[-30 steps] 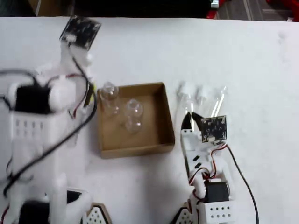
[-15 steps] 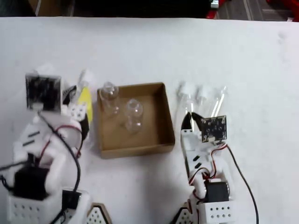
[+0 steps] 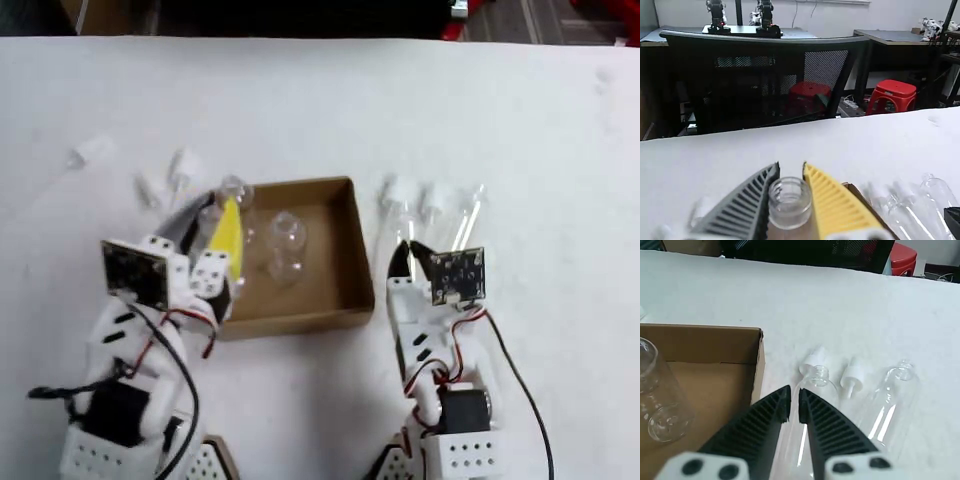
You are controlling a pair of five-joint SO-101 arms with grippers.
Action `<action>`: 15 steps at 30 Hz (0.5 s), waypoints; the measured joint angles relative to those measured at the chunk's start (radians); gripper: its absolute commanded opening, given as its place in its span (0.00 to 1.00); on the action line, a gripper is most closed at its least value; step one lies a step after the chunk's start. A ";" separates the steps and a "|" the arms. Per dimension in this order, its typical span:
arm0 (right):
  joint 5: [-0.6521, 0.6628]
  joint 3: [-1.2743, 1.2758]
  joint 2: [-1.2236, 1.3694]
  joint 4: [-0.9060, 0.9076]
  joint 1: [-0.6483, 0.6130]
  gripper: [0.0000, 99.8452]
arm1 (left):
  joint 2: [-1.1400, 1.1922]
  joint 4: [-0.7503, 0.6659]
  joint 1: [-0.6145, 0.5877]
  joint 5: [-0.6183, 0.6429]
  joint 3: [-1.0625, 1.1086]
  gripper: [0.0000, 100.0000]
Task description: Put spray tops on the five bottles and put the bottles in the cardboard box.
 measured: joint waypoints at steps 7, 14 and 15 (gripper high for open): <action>0.000 0.000 0.000 0.000 0.000 0.02 | -0.005 -0.298 0.011 -0.006 0.264 0.02; 0.000 0.000 0.000 0.000 0.000 0.02 | -0.005 -0.399 0.014 -0.055 0.384 0.02; 0.000 0.000 0.000 0.000 0.000 0.02 | -0.005 -0.397 0.014 -0.055 0.384 0.02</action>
